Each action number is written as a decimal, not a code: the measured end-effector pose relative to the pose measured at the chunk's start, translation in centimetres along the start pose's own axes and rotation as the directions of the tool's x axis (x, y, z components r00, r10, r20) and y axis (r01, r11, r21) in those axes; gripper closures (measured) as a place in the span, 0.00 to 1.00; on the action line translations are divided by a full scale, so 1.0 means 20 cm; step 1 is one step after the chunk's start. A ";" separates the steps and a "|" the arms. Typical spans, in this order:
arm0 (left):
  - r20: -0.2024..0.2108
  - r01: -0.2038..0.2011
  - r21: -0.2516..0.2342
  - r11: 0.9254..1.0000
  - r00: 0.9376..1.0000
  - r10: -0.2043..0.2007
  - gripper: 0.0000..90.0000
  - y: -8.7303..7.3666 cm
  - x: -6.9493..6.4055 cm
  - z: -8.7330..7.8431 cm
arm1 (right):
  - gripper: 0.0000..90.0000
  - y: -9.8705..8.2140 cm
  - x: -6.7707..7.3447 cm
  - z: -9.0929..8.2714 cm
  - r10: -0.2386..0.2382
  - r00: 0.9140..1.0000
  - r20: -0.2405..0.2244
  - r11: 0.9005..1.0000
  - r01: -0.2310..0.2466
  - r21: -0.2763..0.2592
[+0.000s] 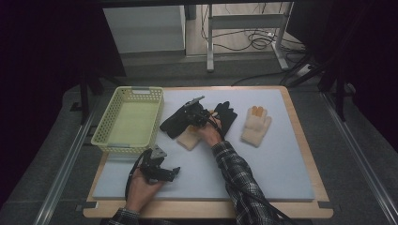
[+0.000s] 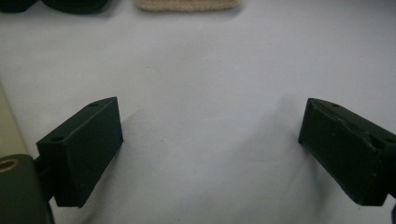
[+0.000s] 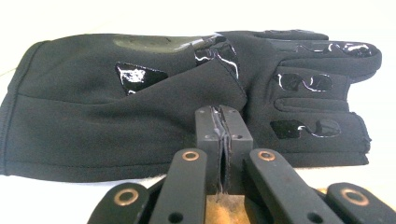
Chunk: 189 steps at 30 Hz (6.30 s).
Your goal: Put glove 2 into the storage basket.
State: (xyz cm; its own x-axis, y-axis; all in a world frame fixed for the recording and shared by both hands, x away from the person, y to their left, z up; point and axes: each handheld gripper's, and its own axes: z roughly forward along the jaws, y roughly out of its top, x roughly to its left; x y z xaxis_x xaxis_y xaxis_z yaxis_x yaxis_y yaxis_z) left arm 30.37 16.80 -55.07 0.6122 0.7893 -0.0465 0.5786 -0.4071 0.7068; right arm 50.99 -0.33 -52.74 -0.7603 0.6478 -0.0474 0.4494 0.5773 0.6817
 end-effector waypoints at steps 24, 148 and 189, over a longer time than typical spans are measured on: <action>-0.001 -0.010 0.009 1.000 1.000 0.010 0.07 0.00 0.00 0.00 | 0.98 0.10 0.06 -0.39 -0.077 0.997 -0.028 0.983 0.072 -0.169; -0.001 -0.001 0.000 1.000 1.000 0.001 0.07 0.00 0.00 0.00 | 0.48 -0.43 -0.32 -0.51 0.088 0.991 0.098 0.992 -0.079 -0.097; -0.001 -0.002 0.002 1.000 1.000 0.002 0.07 0.00 0.00 0.00 | 0.84 -0.35 -0.37 -0.74 0.099 0.994 0.044 0.990 -0.094 -0.101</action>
State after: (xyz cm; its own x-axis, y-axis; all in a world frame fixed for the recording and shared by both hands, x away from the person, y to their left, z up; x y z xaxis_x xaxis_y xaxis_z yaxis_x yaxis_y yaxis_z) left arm 30.36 16.81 -55.06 0.6128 0.7890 -0.0448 0.5785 -0.4092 0.7056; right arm 46.55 -16.59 -46.30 -0.6912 0.7226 -0.0118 0.4692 0.4611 0.7532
